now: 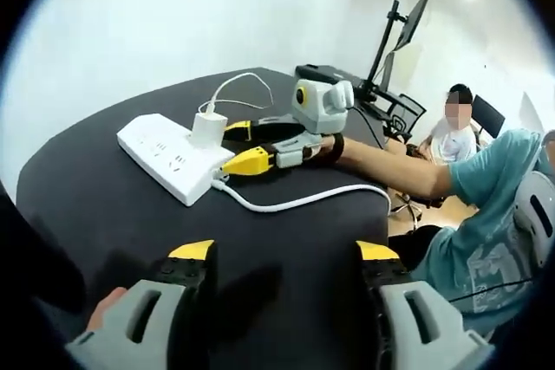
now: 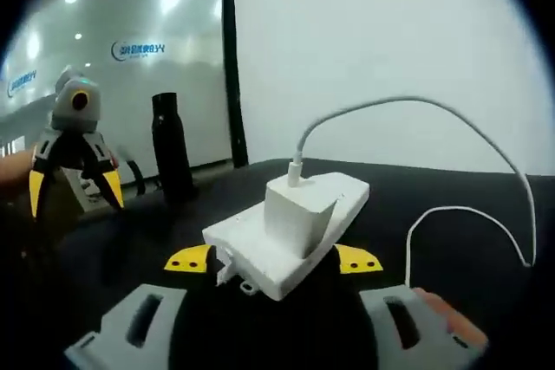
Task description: Connect the charging cable to the phone, plug the charger into the socket, and turn on the power strip switch to charge the phone.
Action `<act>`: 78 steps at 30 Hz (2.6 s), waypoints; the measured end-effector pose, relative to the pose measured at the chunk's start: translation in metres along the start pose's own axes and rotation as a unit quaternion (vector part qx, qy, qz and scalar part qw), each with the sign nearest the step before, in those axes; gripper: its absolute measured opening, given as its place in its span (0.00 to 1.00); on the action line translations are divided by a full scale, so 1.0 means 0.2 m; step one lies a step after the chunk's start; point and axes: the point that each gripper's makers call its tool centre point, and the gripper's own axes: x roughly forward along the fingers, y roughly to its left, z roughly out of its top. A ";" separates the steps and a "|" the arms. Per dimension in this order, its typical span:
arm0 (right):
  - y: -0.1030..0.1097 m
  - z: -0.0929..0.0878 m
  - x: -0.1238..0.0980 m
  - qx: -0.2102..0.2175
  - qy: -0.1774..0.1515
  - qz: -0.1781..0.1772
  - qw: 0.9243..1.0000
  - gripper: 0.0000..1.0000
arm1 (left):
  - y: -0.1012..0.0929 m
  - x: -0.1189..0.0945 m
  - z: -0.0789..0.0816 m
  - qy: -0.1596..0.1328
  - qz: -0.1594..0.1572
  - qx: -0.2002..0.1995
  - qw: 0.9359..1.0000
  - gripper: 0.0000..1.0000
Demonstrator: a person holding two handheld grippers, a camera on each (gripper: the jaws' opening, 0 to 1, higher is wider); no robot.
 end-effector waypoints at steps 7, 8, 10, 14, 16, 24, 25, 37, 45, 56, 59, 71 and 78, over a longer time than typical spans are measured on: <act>0.00 -0.03 0.01 -0.007 0.007 -0.011 1.000 0.43 | 0.02 -0.02 -0.01 -0.006 0.002 -0.003 1.000 0.58; 0.00 -0.03 0.01 -0.010 0.008 -0.013 1.000 0.41 | 0.02 -0.02 -0.02 -0.006 0.002 -0.004 1.000 0.58; -0.01 -0.03 0.02 -0.010 0.011 -0.010 1.000 0.40 | 0.03 -0.02 -0.02 -0.007 0.001 -0.006 1.000 0.58; -0.01 -0.03 0.01 -0.002 0.012 -0.008 1.000 0.38 | 0.03 -0.02 -0.02 -0.010 0.000 -0.009 1.000 0.58; -0.02 -0.03 0.01 0.005 0.014 -0.007 1.000 0.38 | 0.04 -0.01 -0.02 -0.009 0.000 -0.009 1.000 0.58; -0.02 -0.04 0.00 0.023 0.020 0.001 1.000 0.31 | 0.04 0.00 -0.03 -0.009 -0.001 -0.011 1.000 0.58; -0.02 -0.04 0.00 0.033 0.023 -0.001 0.999 0.31 | 0.04 0.00 -0.03 -0.008 -0.001 -0.012 1.000 0.58; -0.01 -0.04 -0.03 -0.002 0.022 0.010 1.000 0.38 | 0.03 -0.04 -0.03 -0.007 0.010 -0.012 1.000 0.58; 0.08 0.03 -0.37 0.008 0.012 0.041 0.999 0.55 | -0.06 -0.06 0.10 -0.029 0.015 -0.009 0.999 0.59; 0.09 0.16 -0.86 -0.021 0.035 0.075 0.996 0.93 | -0.17 -0.02 0.30 -0.061 0.038 -0.021 0.997 0.84; 0.04 0.21 -1.00 -0.024 0.027 0.061 0.998 0.93 | -0.20 0.01 0.29 -0.051 0.051 -0.010 0.997 0.96; -0.25 0.21 -1.50 -0.035 0.044 -0.018 0.998 0.93 | -0.32 0.04 0.27 -0.048 0.093 -0.001 0.994 0.96; -0.39 0.18 -1.76 -0.032 0.046 -0.055 0.997 0.90 | -0.41 0.08 0.24 -0.046 0.097 0.011 0.994 0.96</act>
